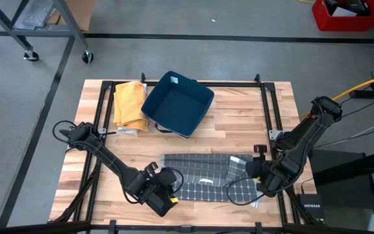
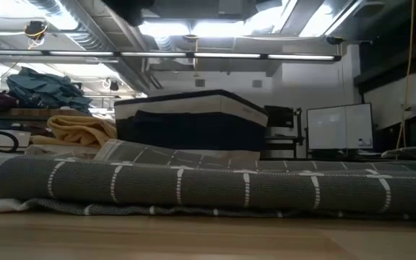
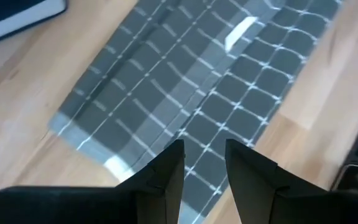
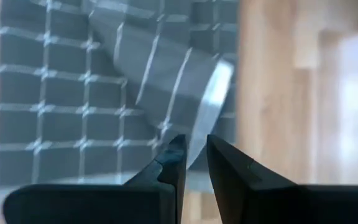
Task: Fold towel
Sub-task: Fold the gray patterned towel
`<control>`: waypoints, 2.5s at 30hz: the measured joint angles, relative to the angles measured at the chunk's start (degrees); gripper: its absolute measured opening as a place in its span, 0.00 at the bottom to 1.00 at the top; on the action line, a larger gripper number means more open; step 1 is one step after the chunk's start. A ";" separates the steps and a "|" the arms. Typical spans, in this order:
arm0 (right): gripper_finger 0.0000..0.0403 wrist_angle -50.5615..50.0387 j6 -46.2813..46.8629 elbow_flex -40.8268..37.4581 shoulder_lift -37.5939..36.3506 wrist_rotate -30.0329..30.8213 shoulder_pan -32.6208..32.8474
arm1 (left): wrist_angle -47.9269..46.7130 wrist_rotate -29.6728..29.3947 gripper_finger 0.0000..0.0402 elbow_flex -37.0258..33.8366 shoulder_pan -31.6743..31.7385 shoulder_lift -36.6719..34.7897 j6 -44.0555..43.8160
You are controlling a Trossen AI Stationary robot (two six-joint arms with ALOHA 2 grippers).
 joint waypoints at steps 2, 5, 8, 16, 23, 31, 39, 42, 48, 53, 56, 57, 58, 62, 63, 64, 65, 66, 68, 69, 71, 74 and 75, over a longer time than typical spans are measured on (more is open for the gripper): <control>0.17 -0.03 -0.13 0.00 0.00 2.70 -0.42 | 1.48 0.02 0.27 0.00 0.00 0.00 2.00; 0.17 -0.03 -0.19 0.00 0.00 3.19 -2.50 | 4.37 0.00 0.27 0.00 0.15 0.00 3.92; 0.17 0.18 -0.98 0.00 0.00 3.26 -5.82 | 7.12 -0.29 0.27 0.00 0.22 0.00 5.59; 0.17 8.15 -9.31 -2.52 -0.02 -5.50 -18.49 | 8.65 -0.63 0.27 0.00 0.22 0.00 7.49; 0.17 17.14 -15.37 -10.28 0.02 -17.88 -28.71 | 8.58 -0.63 0.27 0.00 0.22 0.00 9.81; 0.17 25.17 -19.71 -15.73 0.02 -27.88 -38.00 | 8.56 -0.87 0.27 0.00 0.22 0.00 12.36; 0.17 28.10 -21.08 -16.96 0.02 -35.16 -42.17 | 8.56 -1.03 0.27 0.02 0.22 0.00 12.67; 0.17 27.92 -21.66 -16.96 0.02 -36.08 -42.08 | 8.54 -1.03 0.27 0.02 0.22 0.00 12.65; 0.17 26.69 -22.56 -16.96 0.00 -34.86 -42.05 | 8.56 -1.03 0.27 0.02 0.22 0.00 12.56; 0.17 18.94 -20.85 -16.96 0.02 -34.15 -42.04 | 8.56 -1.03 0.27 0.02 0.22 -0.02 12.56; 0.17 17.98 -20.83 -16.96 0.02 -34.58 -42.05 | 8.56 -1.01 0.27 0.02 0.22 -0.02 12.56; 0.17 18.57 -20.77 -16.96 0.02 -35.16 -42.05 | 8.55 -1.01 0.27 0.02 0.22 -0.02 12.56; 0.17 19.52 -20.75 -16.96 0.02 -35.85 -42.05 | 8.56 -1.01 0.27 0.03 0.22 -0.02 12.56; 0.17 23.22 -20.72 -16.96 0.02 -36.97 -42.03 | 8.56 -1.03 0.27 0.04 0.22 -0.02 12.55; 0.17 23.92 -20.72 -16.96 0.02 -37.01 -42.03 | 8.56 -1.03 0.27 0.04 0.22 -0.02 12.54; 0.17 24.31 -20.72 -16.96 0.02 -37.28 -42.03 | 8.56 -1.03 0.27 0.04 0.22 -0.02 12.54; 0.17 24.42 -20.70 -16.96 0.02 -37.39 -42.03 | 8.55 -1.03 0.27 0.04 0.22 -0.02 12.54; 0.17 24.43 -20.65 -16.96 0.02 -37.38 -42.03 | 8.56 -1.03 0.27 0.04 0.22 -0.02 12.55; 0.17 24.49 -20.49 -16.96 0.02 -37.60 -42.03 | 8.56 -1.02 0.27 0.04 0.22 -0.02 12.54; 0.17 24.50 -20.41 -16.96 0.01 -38.12 -42.03 | 8.56 -1.03 0.27 0.04 0.22 -0.02 12.54; 0.16 24.54 -20.39 -16.96 0.02 -39.39 -42.02 | 8.56 -1.03 0.27 0.04 0.22 -0.02 12.54; 0.09 24.52 -19.35 -16.96 0.02 -40.43 -42.01 | 8.56 -1.03 0.27 0.04 0.22 -0.02 12.54; 0.05 24.50 -18.95 -16.96 0.02 -40.44 -41.99 | 8.56 -1.03 0.27 0.04 0.22 -0.02 12.54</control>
